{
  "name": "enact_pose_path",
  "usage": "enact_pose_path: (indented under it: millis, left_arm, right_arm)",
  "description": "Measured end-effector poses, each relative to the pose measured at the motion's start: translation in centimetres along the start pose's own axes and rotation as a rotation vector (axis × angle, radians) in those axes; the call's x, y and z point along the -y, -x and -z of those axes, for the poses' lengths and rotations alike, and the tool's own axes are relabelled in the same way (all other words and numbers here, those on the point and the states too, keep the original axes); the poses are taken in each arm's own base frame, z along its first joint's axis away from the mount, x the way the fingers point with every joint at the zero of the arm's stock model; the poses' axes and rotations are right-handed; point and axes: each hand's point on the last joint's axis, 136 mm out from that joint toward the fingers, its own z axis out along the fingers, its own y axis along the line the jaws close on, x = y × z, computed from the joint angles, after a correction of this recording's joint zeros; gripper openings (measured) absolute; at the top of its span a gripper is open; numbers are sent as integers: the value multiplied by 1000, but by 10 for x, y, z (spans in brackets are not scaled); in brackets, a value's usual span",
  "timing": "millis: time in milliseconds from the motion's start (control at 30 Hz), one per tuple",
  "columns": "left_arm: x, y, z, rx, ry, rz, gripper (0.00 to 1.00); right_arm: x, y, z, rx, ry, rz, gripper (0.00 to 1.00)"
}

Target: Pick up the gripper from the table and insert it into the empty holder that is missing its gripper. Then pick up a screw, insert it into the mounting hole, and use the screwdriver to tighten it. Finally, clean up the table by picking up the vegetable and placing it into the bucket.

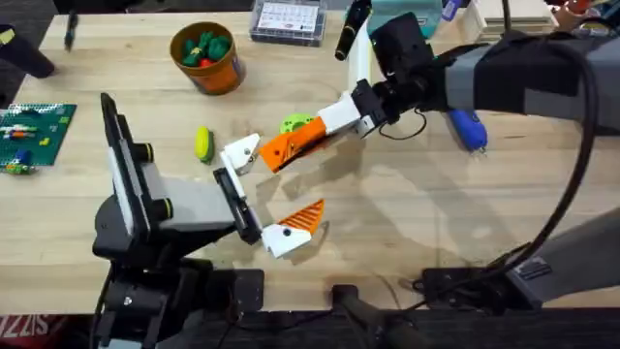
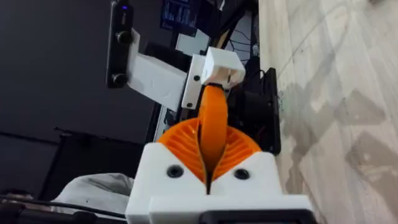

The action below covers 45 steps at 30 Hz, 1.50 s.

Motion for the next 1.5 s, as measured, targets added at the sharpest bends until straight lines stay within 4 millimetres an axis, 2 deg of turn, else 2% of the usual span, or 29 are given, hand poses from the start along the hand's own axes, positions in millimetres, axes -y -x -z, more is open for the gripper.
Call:
enact_pose_path:
  millis: [233,667,1033,1200,1500]
  left_arm:
    - [0,0,0,0,0,0,995]
    - [-2,0,0,0,10,-1,996]
    - [-3,0,0,0,14,18,995]
    - [-3,0,0,0,15,21,995]
    - [-6,-1,0,-5,31,56,995]
  right_arm:
    - [9,-1,0,0,0,-30,6]
    - [4,8,-10,-23,4,18,6]
    - [11,10,-17,-17,-41,-96,6]
    - [11,13,-17,-11,-47,-90,6]
    - [25,18,-22,-31,-14,-97,6]
